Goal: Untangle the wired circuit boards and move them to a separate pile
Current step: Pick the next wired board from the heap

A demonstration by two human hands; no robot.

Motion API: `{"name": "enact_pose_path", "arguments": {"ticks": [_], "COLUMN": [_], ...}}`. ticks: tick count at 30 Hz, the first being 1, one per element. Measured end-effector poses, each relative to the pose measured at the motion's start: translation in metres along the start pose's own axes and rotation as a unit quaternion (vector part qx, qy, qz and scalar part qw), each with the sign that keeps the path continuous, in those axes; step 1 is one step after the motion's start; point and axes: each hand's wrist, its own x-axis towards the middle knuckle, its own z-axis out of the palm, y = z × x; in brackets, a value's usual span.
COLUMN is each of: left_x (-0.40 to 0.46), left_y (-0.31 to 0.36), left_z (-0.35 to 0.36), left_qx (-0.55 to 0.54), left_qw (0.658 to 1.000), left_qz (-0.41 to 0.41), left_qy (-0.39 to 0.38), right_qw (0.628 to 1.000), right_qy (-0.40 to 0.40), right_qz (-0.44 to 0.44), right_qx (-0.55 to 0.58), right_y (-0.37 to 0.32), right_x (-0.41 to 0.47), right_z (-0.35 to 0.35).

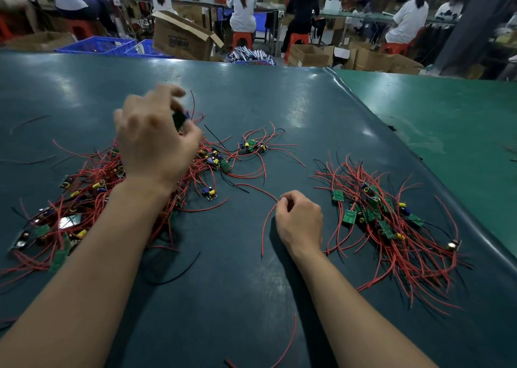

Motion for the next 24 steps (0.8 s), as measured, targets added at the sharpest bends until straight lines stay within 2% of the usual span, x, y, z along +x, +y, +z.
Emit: {"name": "enact_pose_path", "arguments": {"ticks": [4,6,8,10,12,13,16,20,22,24], "left_x": [0.012,0.003,-0.019,-0.053,-0.089,-0.104,-0.126,-0.126,-0.127,-0.127], "left_y": [0.021,0.036,0.050,0.059,0.062,0.060,0.049,0.042,0.042,0.040], "left_z": [-0.006,0.002,0.016,0.034,0.054,0.062,0.075,0.077,0.077,0.079], "left_qx": [-0.068,-0.168,-0.315,-0.432,-0.485,-0.485,-0.480,-0.473,-0.477,-0.501], "left_qw": [0.979,0.962,0.940,0.893,0.841,0.826,0.805,0.813,0.810,0.786], "left_qz": [0.107,0.121,0.022,-0.119,-0.233,-0.270,-0.309,-0.283,-0.279,-0.304], "left_qy": [0.160,0.179,0.132,0.046,-0.059,-0.102,-0.164,-0.186,-0.197,-0.195], "right_qw": [1.000,1.000,0.998,0.993,0.984,0.980,0.973,0.974,0.971,0.966], "right_qy": [-0.001,-0.002,-0.005,-0.019,-0.040,-0.049,-0.072,-0.092,-0.078,-0.054], "right_qz": [0.008,-0.006,-0.030,-0.052,-0.058,-0.062,-0.069,-0.105,-0.094,-0.074], "right_qx": [0.007,0.020,0.049,0.104,0.165,0.183,0.206,0.175,0.207,0.242], "right_y": [0.001,0.002,0.002,0.002,0.003,0.004,0.004,0.006,0.007,0.007], "right_x": [0.001,-0.001,-0.003,-0.005,-0.005,-0.005,-0.006,-0.005,-0.004,-0.003], "right_z": [0.001,0.001,0.000,-0.002,-0.003,-0.003,-0.004,-0.003,-0.002,-0.002]}}
